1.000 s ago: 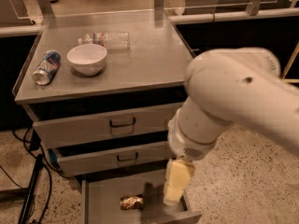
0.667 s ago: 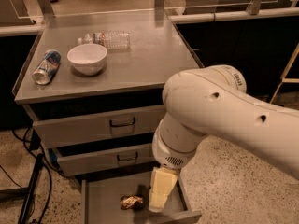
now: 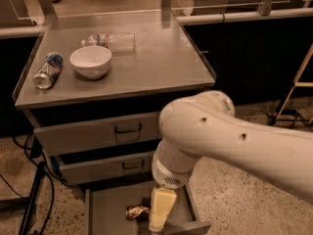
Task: Pick orange can from bottom drawer and place on counter
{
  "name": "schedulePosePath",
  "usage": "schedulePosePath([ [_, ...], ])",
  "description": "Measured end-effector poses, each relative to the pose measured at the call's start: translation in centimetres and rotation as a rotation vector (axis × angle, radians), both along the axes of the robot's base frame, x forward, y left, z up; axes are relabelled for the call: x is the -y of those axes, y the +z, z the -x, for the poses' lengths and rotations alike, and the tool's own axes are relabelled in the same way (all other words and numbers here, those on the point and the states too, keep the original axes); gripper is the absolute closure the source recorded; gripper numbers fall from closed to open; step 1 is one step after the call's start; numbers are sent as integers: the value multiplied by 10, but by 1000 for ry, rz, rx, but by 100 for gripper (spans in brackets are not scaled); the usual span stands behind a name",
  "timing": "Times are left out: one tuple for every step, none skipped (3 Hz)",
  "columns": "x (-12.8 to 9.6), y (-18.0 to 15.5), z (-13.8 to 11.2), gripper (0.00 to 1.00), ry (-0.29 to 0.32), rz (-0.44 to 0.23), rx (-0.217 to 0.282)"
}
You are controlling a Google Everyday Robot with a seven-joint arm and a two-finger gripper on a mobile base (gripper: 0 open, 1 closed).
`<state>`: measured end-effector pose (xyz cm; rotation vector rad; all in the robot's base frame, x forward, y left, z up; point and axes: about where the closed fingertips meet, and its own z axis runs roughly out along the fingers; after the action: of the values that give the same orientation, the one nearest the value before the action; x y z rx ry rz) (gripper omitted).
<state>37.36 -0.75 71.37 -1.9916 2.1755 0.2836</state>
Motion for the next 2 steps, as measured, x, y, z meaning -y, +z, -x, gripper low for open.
schedulePosePath([
  [-20, -60, -8, 0, 26, 3, -14],
  [-30, -99, -25, 0, 48, 16, 11],
])
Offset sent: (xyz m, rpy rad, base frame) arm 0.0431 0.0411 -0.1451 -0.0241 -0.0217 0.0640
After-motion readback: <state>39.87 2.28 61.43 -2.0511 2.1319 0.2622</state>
